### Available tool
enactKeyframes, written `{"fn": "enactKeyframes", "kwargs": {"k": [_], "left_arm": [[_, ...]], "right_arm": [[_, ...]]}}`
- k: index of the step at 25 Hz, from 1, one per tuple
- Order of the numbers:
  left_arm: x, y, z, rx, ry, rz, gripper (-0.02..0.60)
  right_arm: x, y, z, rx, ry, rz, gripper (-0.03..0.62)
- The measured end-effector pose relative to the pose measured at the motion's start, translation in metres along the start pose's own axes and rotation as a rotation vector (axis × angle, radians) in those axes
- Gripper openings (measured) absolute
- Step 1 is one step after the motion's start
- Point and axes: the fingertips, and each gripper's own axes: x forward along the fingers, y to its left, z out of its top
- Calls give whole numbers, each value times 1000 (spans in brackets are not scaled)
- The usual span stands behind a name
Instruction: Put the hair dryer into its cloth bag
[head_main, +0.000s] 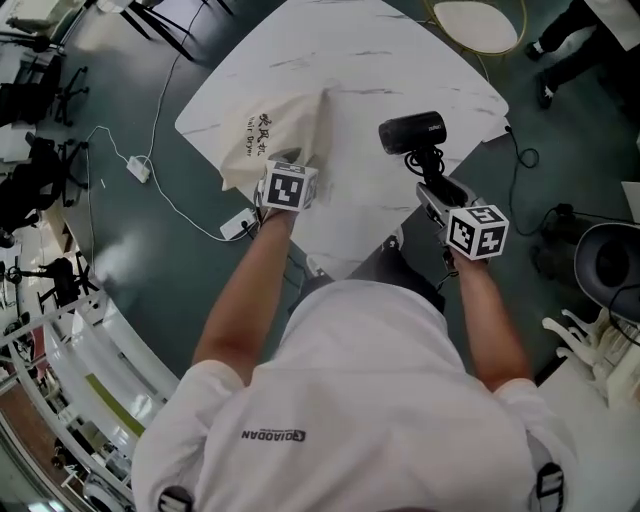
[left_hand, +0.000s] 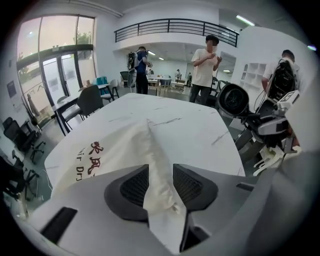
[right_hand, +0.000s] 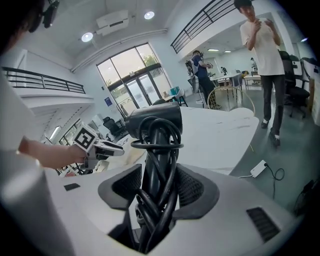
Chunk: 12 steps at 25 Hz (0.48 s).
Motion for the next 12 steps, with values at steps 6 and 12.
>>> {"fn": "enactKeyframes", "kwargs": {"k": [6, 12], "left_arm": [[40, 6, -21, 6, 97, 35, 167], [48, 30, -35, -58, 138, 84, 138]], "right_arm": [[-12, 12, -11, 21, -23, -7, 225], [-29, 20, -23, 38, -39, -16, 225]]}}
